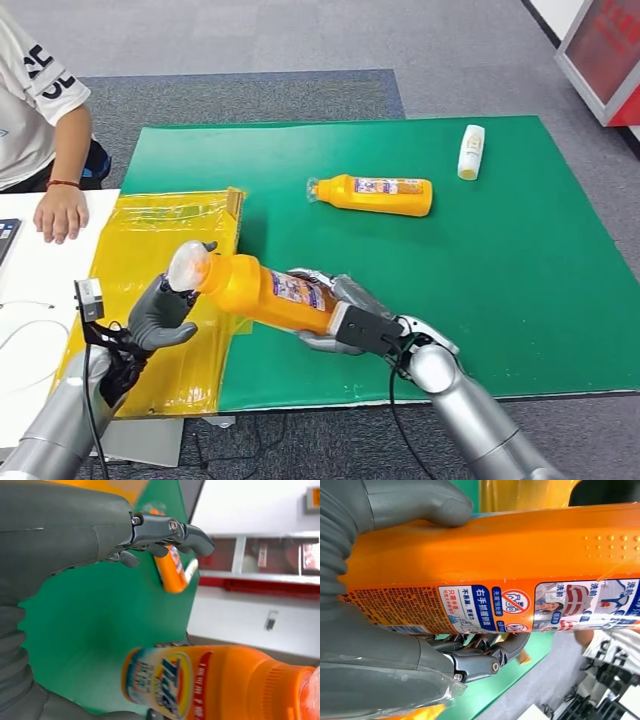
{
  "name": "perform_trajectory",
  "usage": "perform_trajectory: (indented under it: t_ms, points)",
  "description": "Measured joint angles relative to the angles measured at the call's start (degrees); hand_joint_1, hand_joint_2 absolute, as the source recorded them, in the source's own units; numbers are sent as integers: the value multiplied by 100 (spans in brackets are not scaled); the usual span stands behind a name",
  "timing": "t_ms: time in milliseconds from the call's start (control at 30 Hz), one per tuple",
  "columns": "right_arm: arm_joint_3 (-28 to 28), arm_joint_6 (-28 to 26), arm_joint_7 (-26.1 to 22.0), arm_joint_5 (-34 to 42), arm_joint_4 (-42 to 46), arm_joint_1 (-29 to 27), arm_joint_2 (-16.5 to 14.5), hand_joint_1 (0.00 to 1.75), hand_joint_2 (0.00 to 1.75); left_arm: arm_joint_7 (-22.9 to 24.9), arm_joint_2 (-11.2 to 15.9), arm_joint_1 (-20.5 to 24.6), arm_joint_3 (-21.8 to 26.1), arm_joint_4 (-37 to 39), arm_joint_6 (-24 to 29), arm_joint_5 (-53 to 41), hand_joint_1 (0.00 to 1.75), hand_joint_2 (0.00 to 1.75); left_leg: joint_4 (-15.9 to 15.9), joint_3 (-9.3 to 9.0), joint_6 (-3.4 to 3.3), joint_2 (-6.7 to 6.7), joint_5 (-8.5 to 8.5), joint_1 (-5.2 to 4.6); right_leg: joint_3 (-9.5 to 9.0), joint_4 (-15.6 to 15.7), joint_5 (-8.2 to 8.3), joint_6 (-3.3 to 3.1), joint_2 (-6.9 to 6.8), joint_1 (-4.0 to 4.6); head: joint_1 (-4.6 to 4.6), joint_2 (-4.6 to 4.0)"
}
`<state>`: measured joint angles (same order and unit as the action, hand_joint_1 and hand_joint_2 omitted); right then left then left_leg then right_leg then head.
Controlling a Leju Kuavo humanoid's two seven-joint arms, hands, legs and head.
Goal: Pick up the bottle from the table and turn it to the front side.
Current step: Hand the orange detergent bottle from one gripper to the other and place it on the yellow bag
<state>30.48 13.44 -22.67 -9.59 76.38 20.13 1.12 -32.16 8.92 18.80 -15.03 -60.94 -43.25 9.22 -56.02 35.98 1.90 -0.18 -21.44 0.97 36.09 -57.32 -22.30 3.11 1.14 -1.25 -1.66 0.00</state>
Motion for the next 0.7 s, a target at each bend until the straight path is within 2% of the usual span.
perform_trajectory:
  t_ms: [367, 600, 700]
  points:
    - [396, -116, 88, 40, -257, 353, -222, 175, 175, -37, 88, 649, -701, 0, -347, 207, 0, 175, 0, 0, 1, 0, 1, 0, 0, -1, 2, 1, 0, 0, 1, 0]
    - [448, -168, 159, 155, -458, 467, -318, 175, 175, -42, 105, 872, -968, 0, -396, 316, 0, 175, 0, 1, 1, 0, 1, 0, 1, -1, 1, 1, 0, 0, 1, 0]
    - [461, -349, 227, 92, -521, 482, -356, 175, 175, -43, 108, 919, -1044, 0, -377, 365, 0, 175, 0, 1, 1, 0, 1, 0, 0, -1, 1, 1, 0, 0, 0, -1]
